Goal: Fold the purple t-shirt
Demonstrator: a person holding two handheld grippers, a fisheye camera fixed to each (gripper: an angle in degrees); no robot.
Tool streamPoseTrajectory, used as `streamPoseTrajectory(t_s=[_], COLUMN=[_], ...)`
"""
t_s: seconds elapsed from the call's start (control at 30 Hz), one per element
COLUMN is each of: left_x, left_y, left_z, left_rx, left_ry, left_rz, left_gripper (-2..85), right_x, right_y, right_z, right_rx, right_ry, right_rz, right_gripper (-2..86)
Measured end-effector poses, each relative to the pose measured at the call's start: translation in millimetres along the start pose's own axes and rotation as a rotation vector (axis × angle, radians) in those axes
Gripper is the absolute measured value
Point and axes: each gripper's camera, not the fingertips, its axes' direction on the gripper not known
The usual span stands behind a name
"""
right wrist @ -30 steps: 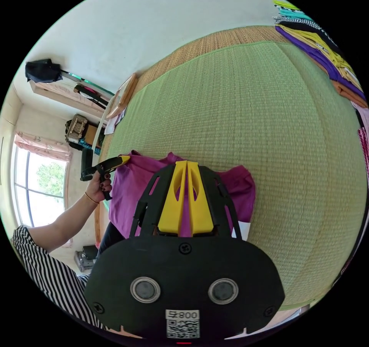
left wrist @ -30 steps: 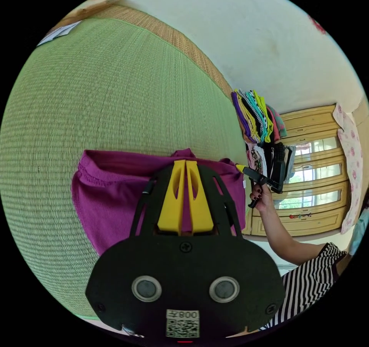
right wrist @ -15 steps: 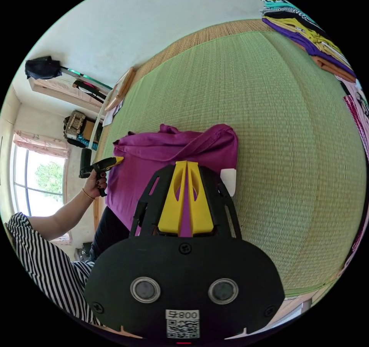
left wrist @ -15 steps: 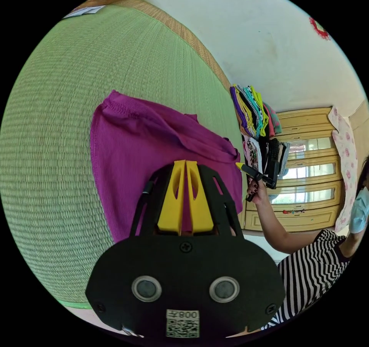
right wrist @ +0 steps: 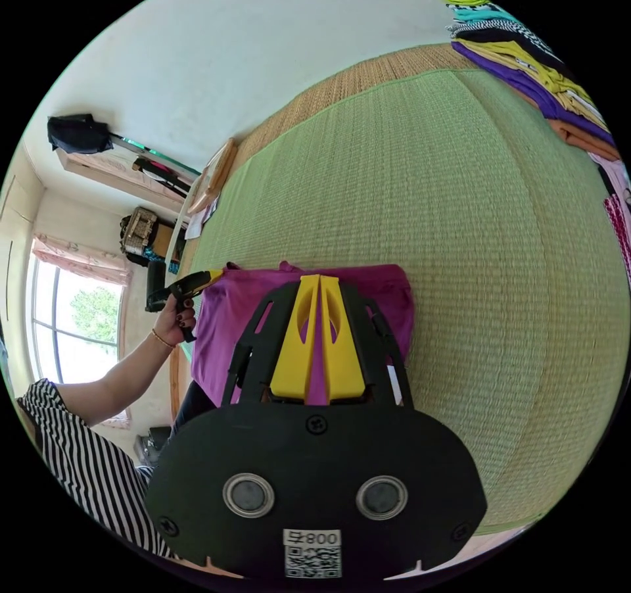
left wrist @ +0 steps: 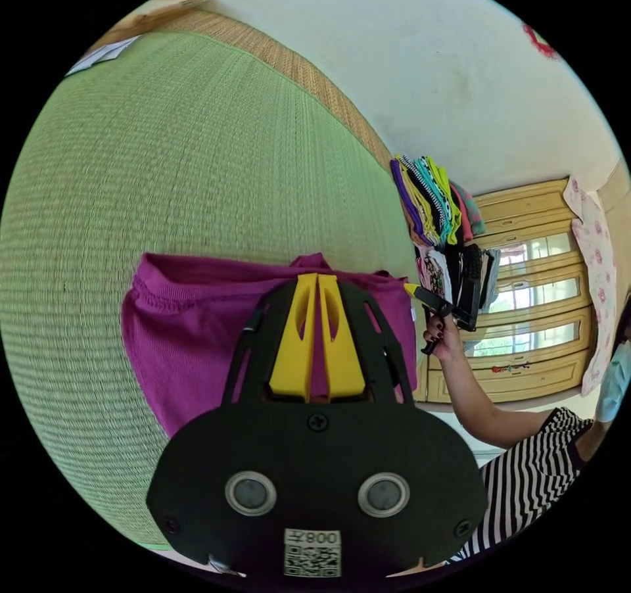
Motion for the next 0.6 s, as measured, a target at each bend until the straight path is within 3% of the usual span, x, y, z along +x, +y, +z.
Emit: streamPoseTrajectory(t_s=[0.33, 0.6], left_x=[-5.8, -30.0], left_y=[25.6, 66.9], left_z=[-29.2, -55.9], left_rx=[0.095, 0.096], left_ry=[0.022, -0.183], left_rz=[-0.012, -0.072], left_gripper=[0.2, 0.1], right_x=[-1.6, 14.3], right_y=[20.5, 29.0], right_z=[-24.2, -1.4], right_rx=[0.058, -0.021], right_ry=[0.010, 0.119], right_rz=[-0.012, 0.042], right_gripper=[0.1, 0.1])
